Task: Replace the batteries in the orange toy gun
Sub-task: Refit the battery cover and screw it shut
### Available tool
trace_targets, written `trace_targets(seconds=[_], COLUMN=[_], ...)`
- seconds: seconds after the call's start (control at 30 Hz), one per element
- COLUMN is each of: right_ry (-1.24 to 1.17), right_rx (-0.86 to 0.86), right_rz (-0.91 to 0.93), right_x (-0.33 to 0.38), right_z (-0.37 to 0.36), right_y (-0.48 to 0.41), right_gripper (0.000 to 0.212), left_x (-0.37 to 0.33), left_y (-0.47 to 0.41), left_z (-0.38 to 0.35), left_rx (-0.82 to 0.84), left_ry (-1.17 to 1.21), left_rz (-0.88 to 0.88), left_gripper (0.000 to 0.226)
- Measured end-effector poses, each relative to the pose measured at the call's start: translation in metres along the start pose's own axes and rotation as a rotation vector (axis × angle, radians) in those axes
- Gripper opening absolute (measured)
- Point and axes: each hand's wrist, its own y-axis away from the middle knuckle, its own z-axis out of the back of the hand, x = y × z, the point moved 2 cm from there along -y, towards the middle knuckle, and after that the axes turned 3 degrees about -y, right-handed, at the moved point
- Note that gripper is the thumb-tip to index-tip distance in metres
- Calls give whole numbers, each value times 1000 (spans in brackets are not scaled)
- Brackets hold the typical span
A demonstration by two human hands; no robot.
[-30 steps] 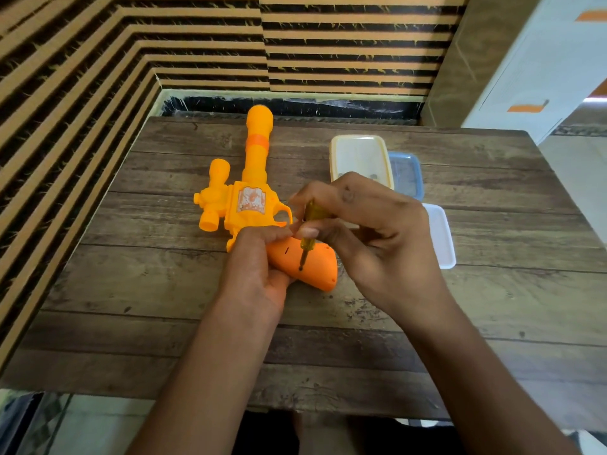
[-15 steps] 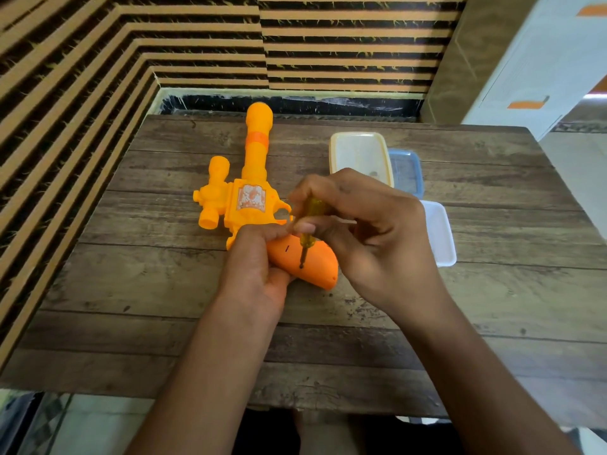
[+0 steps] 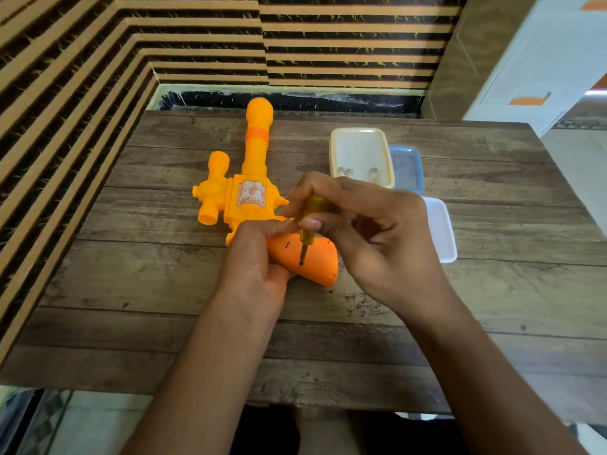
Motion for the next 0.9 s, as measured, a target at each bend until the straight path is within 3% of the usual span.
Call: trace_targets(seconds=[0.17, 0.47, 0.77, 0.9], right_ry=[-31, 157, 41, 34], right_rx=[-65, -140, -126, -141], right_rz=[-34, 44, 75, 49], right_x=[-6, -1, -3, -3], right_z=[4, -4, 1, 2], right_y=[0, -5, -1, 0], right_gripper=[17, 22, 18, 15], left_x=[-2, -4, 0, 0], left_y=[1, 10, 0, -2], left_z=[-2, -8, -2, -1], left_rx=[-19, 6, -19, 15], left_ry=[-4, 12, 0, -19], left_rz=[18, -32, 23, 29], left_gripper=[21, 37, 18, 45])
